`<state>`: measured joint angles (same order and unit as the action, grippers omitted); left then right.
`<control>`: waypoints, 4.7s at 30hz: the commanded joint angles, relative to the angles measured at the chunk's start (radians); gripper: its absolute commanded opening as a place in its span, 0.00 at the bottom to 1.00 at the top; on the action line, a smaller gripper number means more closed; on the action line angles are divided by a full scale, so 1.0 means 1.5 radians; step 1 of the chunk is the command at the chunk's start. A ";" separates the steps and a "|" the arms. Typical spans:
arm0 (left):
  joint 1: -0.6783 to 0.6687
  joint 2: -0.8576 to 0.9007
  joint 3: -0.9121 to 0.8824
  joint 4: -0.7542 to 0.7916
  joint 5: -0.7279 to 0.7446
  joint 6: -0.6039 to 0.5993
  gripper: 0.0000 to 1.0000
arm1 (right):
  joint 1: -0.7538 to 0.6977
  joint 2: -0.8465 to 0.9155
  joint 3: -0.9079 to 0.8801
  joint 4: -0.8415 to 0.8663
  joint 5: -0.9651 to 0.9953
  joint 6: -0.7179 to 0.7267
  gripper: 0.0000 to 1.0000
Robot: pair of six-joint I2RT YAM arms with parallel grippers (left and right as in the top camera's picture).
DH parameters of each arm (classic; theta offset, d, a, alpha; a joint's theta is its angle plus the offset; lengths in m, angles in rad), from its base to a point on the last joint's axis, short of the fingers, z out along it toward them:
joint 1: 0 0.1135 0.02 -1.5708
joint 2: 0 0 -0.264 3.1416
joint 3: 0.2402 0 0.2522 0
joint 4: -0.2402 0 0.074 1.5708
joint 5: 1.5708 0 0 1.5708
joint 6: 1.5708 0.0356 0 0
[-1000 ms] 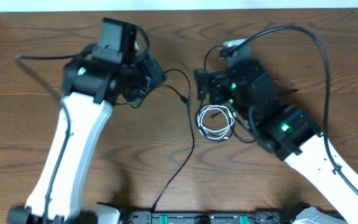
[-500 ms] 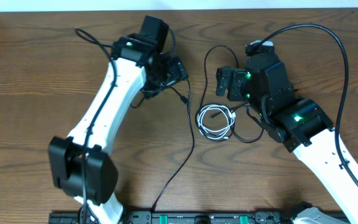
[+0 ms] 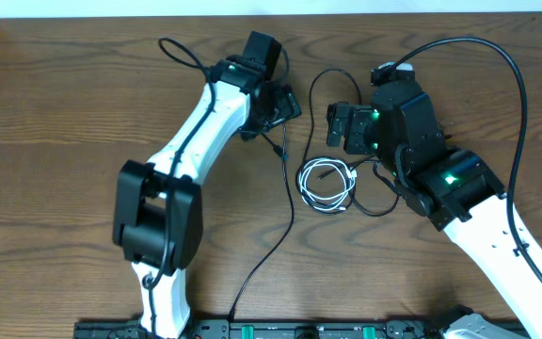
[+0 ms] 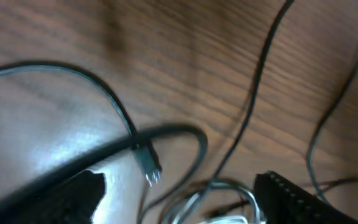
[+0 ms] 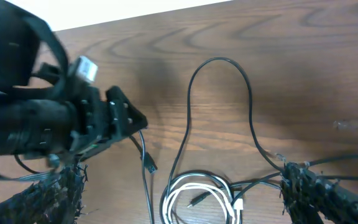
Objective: Untangle cables
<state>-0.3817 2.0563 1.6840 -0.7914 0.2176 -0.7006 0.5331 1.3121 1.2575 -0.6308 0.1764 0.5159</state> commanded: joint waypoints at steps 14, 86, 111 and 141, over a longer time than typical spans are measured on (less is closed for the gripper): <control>0.002 0.021 0.003 0.051 -0.037 0.005 0.63 | -0.002 -0.003 0.011 -0.001 0.003 0.007 0.99; -0.029 0.024 -0.035 0.096 -0.150 -0.101 0.12 | -0.002 -0.003 0.011 0.024 0.000 0.007 0.99; 0.045 -0.323 -0.033 0.230 -0.030 -0.006 0.07 | -0.002 -0.003 0.011 0.025 -0.002 0.007 0.99; 0.399 -0.259 0.182 0.423 0.094 0.006 0.07 | -0.002 -0.003 0.011 0.019 -0.002 0.007 0.99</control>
<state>0.1909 1.5795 1.8366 -0.1112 0.3405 -0.7315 0.5331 1.3121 1.2575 -0.6029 0.1719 0.5159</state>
